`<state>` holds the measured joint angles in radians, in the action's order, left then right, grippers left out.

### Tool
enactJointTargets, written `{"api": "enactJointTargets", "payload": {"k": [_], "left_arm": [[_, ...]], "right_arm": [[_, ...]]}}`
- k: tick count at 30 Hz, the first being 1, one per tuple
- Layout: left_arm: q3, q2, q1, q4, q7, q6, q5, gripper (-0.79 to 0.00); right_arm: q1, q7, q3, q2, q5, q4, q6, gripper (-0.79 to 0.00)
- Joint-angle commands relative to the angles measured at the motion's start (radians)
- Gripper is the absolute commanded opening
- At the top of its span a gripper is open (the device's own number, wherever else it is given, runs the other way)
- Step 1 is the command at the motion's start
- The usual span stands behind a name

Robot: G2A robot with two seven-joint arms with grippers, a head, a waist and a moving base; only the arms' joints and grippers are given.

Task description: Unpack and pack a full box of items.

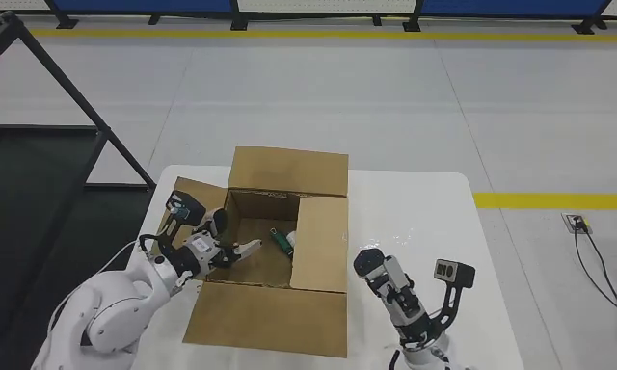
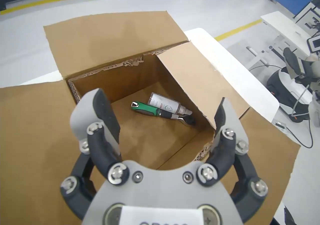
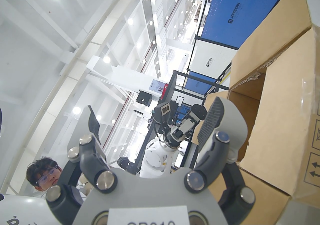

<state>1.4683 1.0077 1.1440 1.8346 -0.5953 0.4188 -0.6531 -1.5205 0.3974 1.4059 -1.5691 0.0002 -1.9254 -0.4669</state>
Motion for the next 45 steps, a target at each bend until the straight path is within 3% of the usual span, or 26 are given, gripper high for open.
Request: {"api": "enactJointTargets", "payload": {"k": [1,8,18,23,31,37,41,45], "left_arm": [[-0.014,0.003,-0.005,-0.021,-0.015,-0.001,0.082,0.0],[-0.135,0.015,-0.148,-0.143,-0.24,-0.031,0.394,0.0],[-0.349,0.059,-0.371,-0.35,-0.386,-0.222,0.518,0.0],[-0.409,0.08,-0.448,-0.452,-0.439,-0.244,0.61,0.0],[-0.461,0.108,-0.528,-0.574,-0.476,-0.183,0.748,0.0],[-0.451,0.109,-0.54,-0.568,-0.459,-0.143,0.758,0.0],[-0.42,0.101,-0.522,-0.52,-0.456,-0.133,0.764,0.0],[-0.398,0.095,-0.509,-0.462,-0.448,-0.137,0.766,0.0]], "right_arm": [[0.005,0.004,-0.009,0.002,-0.011,-0.007,0.004,0.0],[-0.031,0.062,0.009,0.02,-0.034,-0.023,-0.059,0.0],[-0.12,0.08,0.073,0.044,0.008,-0.03,-0.131,0.0],[-0.139,0.087,0.083,0.054,0.003,-0.041,-0.14,0.0],[-0.136,0.106,0.074,0.069,-0.024,-0.054,-0.126,0.0],[-0.119,0.069,0.083,0.076,-0.022,-0.047,-0.117,0.0],[-0.11,-0.027,0.093,0.077,-0.104,-0.049,-0.083,0.0],[-0.117,-0.049,0.107,0.082,-0.109,-0.058,-0.086,0.0]]}}
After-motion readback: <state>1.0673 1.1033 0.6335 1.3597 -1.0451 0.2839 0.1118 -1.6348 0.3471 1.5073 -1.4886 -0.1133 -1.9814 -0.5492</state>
